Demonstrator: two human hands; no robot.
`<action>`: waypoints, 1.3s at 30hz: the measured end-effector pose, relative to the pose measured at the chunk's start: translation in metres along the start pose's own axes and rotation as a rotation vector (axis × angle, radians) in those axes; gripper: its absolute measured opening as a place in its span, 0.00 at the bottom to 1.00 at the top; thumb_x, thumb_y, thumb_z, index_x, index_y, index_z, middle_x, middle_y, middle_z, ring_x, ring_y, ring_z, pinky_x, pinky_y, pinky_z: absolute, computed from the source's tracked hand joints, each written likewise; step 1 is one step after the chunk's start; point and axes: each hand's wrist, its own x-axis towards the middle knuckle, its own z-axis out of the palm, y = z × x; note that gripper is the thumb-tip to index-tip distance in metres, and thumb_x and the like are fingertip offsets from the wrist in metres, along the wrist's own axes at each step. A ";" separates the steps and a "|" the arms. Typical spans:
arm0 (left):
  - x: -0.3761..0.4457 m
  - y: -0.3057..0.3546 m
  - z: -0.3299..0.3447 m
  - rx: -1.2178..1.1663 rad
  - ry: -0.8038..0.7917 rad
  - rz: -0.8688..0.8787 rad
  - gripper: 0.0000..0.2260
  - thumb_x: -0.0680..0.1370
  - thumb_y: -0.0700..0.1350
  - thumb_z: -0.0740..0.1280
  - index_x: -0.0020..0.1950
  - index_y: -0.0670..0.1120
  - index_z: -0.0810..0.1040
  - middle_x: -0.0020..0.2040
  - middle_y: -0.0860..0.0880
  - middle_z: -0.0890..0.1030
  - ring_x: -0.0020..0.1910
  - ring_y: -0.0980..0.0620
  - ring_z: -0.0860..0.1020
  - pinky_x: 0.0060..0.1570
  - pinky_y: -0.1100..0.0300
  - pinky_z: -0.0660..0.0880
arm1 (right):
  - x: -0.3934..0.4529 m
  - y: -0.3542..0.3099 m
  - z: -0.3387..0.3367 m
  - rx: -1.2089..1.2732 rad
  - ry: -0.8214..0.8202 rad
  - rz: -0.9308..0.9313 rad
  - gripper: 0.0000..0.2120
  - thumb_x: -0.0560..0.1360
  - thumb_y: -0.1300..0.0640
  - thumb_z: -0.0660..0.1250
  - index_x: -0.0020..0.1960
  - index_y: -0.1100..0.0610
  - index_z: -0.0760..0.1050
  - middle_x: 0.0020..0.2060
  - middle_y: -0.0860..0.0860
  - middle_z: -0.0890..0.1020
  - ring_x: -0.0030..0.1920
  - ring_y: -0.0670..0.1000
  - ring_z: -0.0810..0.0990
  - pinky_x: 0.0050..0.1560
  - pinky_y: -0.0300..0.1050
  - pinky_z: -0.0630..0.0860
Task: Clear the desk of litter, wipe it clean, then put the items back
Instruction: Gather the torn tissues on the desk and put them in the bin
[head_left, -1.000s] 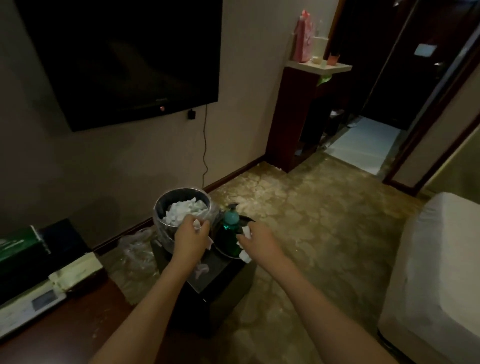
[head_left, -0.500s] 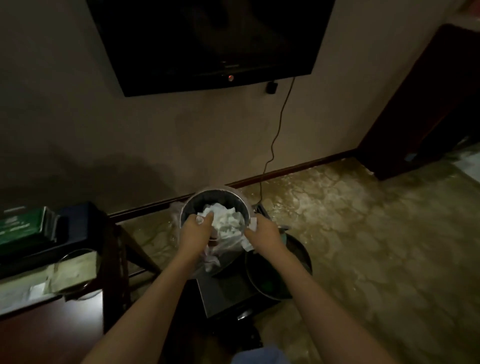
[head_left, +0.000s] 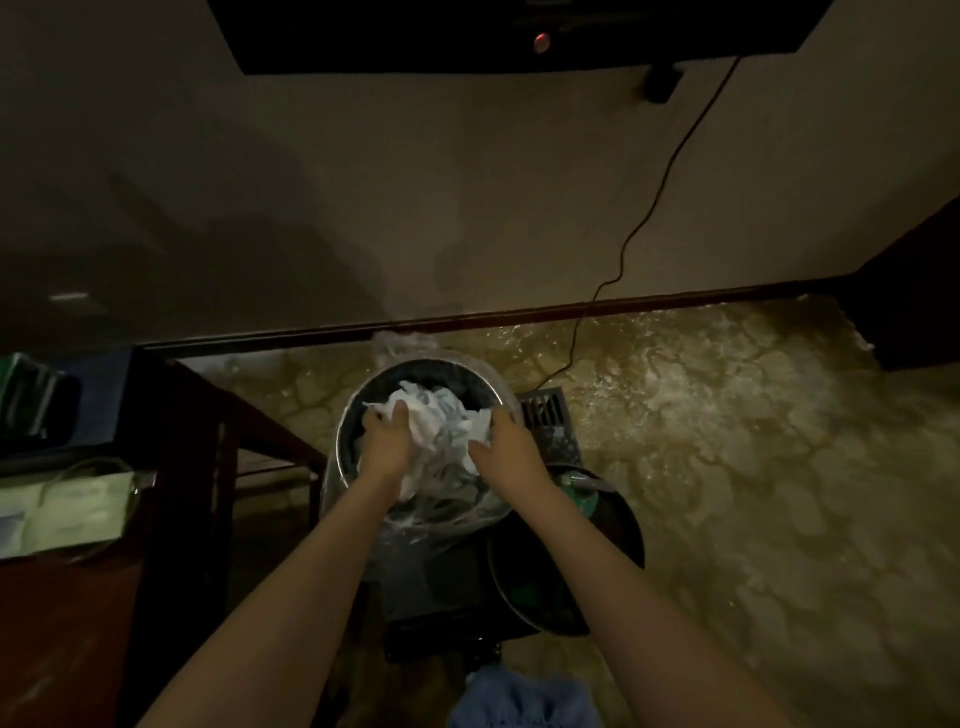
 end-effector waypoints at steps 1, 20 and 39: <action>-0.002 -0.001 -0.002 0.076 -0.024 0.025 0.23 0.82 0.52 0.54 0.73 0.40 0.63 0.68 0.38 0.70 0.63 0.37 0.71 0.60 0.48 0.71 | 0.004 -0.003 0.004 0.000 -0.022 -0.003 0.22 0.77 0.56 0.65 0.68 0.61 0.65 0.65 0.59 0.70 0.63 0.59 0.71 0.61 0.51 0.72; -0.106 -0.035 -0.182 0.083 0.213 0.398 0.12 0.79 0.40 0.60 0.59 0.43 0.78 0.52 0.45 0.81 0.49 0.50 0.78 0.49 0.58 0.76 | -0.056 -0.093 0.049 -0.104 0.270 -0.030 0.29 0.75 0.65 0.59 0.75 0.65 0.55 0.72 0.64 0.59 0.72 0.63 0.58 0.71 0.55 0.60; -0.263 -0.328 -0.541 0.015 0.601 0.202 0.12 0.80 0.43 0.61 0.62 0.46 0.76 0.60 0.49 0.77 0.55 0.55 0.74 0.49 0.65 0.68 | -0.353 -0.309 0.388 -0.389 -0.327 -0.805 0.20 0.78 0.60 0.60 0.69 0.58 0.68 0.66 0.54 0.70 0.68 0.53 0.66 0.64 0.42 0.64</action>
